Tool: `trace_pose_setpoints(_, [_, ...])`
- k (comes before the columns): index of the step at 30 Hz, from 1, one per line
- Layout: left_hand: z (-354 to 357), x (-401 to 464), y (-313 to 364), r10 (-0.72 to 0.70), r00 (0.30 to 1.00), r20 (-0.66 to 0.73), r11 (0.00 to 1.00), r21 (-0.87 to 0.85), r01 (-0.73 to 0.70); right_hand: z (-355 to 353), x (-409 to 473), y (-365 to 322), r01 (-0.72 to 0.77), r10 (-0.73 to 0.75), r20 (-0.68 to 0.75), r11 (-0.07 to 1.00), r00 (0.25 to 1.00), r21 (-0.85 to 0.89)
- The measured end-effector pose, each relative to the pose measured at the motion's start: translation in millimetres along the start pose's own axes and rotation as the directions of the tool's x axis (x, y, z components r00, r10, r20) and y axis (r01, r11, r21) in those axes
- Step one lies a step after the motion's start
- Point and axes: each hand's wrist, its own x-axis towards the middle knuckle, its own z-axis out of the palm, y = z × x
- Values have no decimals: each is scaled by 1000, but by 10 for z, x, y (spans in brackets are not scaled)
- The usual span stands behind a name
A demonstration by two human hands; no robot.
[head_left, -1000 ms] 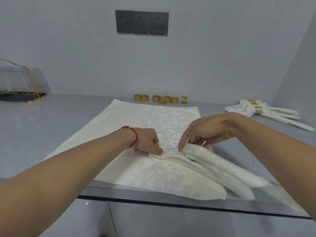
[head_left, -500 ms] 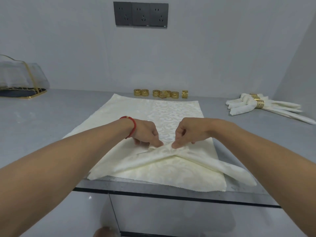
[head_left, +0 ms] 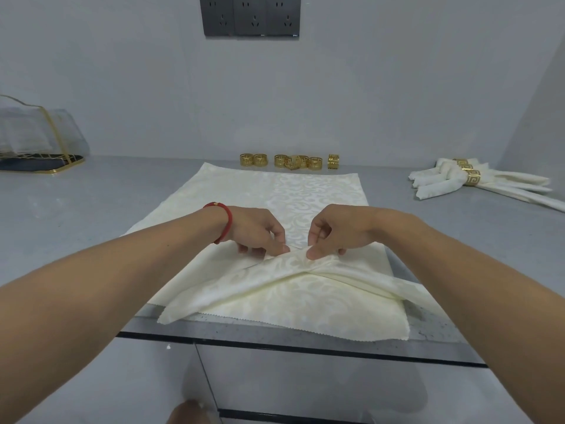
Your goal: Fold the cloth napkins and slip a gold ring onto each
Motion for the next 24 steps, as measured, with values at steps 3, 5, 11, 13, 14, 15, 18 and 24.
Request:
trace_pose_setpoints(3, [22,-31,35,-24,999,-22,1000,-8,24,24,24,57,24,-24,-12,999,1000,34])
trace_pose_setpoints(5, [36,-54,70,-48,996,-69,998,33,51,28,46,70,26,-25,-23,999,999,33])
trace_pose_setpoints(11, [187,-45,148,138,963,-233,977,189,-95,37,-31,-37,28,-35,-82,996,996,-88])
trace_pose_setpoints(13, [209,-28,152,169,953,-252,970,216,-115,106,-131,-96,81,-101,-171,989,980,-122])
trace_pose_setpoints(14, [211,-17,152,177,951,-254,966,230,-119,158,-176,-117,128,-159,-224,981,961,-147])
trace_pose_setpoints(15, [210,-16,156,182,950,-253,963,243,-120,210,-217,-132,164,-209,-256,969,944,-187])
trace_pose_setpoints(18, [202,-12,178,170,955,-244,966,233,-113,350,-292,-120,183,-266,-195,914,944,-361])
trace_pose_setpoints(24, [231,-58,198,216,915,-342,968,198,-155,338,-230,26,284,-371,-226,896,901,-341])
